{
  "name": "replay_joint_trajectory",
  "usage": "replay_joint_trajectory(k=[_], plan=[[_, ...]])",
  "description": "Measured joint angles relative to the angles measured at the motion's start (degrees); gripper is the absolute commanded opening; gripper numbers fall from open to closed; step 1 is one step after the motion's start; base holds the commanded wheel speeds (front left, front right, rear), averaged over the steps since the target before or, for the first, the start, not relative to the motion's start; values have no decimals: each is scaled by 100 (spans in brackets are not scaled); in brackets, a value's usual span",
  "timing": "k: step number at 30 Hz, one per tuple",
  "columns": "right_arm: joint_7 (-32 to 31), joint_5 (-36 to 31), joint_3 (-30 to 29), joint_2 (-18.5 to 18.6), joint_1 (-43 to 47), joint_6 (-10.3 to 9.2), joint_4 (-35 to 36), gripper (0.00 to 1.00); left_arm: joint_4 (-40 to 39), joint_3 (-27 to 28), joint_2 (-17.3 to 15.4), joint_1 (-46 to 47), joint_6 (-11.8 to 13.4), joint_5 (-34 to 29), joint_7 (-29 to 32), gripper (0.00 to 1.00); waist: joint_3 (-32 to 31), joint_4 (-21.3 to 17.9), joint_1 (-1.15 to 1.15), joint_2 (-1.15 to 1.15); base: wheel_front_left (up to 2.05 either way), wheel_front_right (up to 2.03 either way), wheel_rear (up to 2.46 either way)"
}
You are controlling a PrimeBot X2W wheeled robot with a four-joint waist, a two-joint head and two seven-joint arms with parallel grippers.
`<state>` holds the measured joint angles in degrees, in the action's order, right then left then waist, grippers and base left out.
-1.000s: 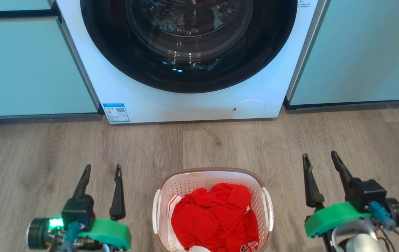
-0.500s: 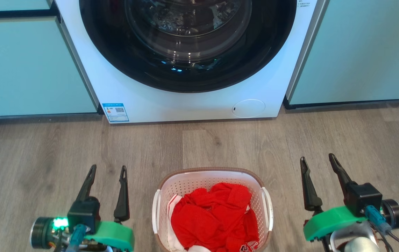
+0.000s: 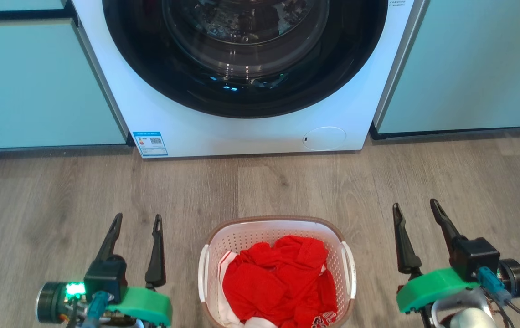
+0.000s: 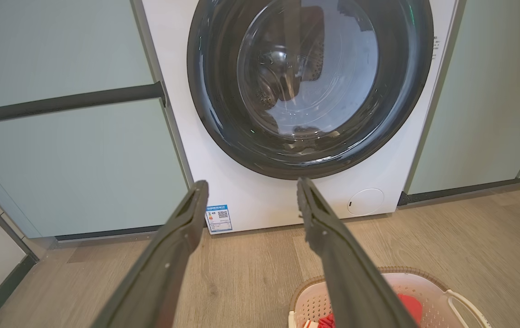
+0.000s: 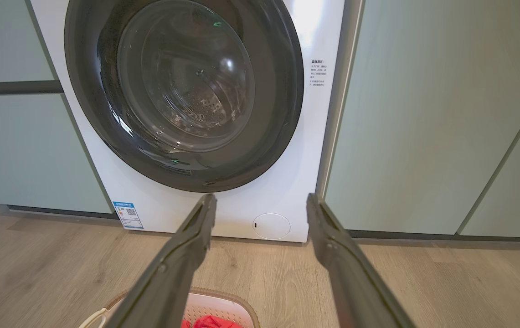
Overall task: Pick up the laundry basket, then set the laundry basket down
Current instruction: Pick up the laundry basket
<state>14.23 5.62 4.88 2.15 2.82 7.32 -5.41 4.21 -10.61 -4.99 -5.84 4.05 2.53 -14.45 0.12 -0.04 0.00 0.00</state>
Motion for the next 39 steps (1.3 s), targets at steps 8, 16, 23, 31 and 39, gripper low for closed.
replay_joint_trajectory(k=[8,16,23,31,39], plan=[[0,25,-8,0,-10,0,-14,100,48,41,38,1,-59,20,0,100,150,2,0,0,0,0,0],[0,-11,-105,3,-432,0,-331,100,472,203,149,412,-404,263,0,100,709,32,0,0,0,0,0],[1,-71,-168,10,-1122,0,-628,100,1023,279,187,1137,-512,364,-1,100,1410,71,2,0,0,0,0],[7,-158,-343,31,-2001,0,-1121,100,2069,288,238,2190,-571,367,-9,100,2397,110,2,0,0,0,0],[8,-168,-453,38,-2583,0,-1535,100,2763,64,293,3095,-605,695,-10,100,3300,171,2,0,0,0,0]])
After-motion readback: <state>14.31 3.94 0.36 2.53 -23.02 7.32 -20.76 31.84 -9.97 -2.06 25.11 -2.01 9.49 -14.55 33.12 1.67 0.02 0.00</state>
